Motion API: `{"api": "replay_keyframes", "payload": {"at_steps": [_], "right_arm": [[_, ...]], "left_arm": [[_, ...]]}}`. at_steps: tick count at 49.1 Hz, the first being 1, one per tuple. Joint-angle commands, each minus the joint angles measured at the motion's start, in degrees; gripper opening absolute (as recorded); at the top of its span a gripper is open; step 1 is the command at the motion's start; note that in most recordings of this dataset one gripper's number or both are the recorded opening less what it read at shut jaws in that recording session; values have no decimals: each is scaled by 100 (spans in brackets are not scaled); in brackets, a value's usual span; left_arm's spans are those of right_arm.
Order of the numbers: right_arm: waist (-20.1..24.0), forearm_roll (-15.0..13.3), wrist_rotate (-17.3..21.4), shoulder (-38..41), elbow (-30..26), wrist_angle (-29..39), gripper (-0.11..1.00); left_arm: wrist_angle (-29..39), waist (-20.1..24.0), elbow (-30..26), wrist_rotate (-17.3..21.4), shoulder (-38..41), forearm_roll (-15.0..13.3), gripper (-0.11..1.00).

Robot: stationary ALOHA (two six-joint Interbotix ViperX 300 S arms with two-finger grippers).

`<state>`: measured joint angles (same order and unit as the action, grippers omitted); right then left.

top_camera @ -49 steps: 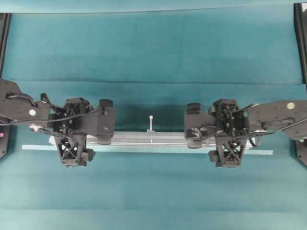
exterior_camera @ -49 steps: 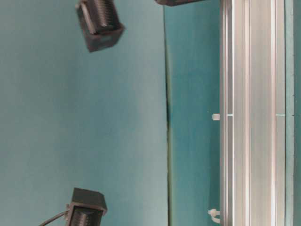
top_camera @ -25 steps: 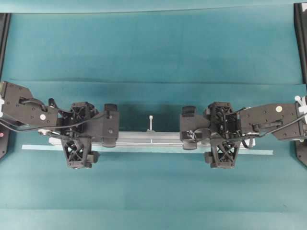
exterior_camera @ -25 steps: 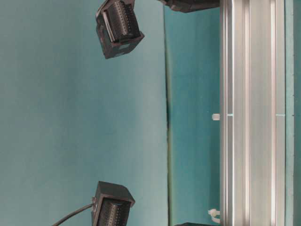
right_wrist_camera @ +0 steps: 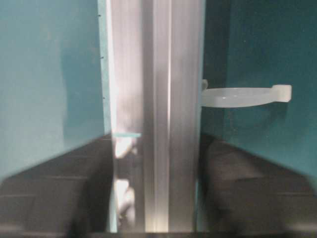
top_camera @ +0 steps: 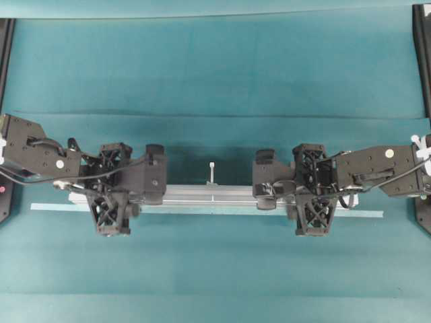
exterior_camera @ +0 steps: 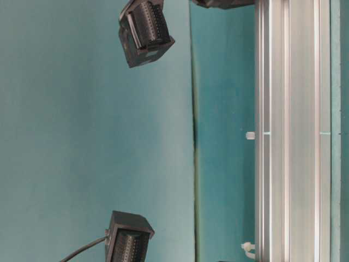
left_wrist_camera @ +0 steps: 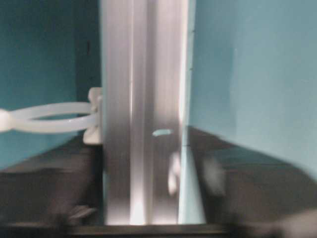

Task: Lift the large metal rail with both hands.
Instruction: 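Close both grippers on the silver rail, then lift the rail upward with both grippers together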

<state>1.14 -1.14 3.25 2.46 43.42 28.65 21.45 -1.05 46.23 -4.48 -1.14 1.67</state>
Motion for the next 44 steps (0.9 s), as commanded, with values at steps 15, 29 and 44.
{"api": "replay_keyframes", "payload": {"at_steps": [15,29,44], "right_arm": [[-44,70,70,79,-44,-18,39],[-44,79,70,70,-44,-18,39],[-114,211,79,-510,-378,747,39]], "left_arm": [[-18,9,-18,9,-70,0,36],[-9,9,-9,9,-79,9,36],[659,88,-193,26,-642,0,36]]}}
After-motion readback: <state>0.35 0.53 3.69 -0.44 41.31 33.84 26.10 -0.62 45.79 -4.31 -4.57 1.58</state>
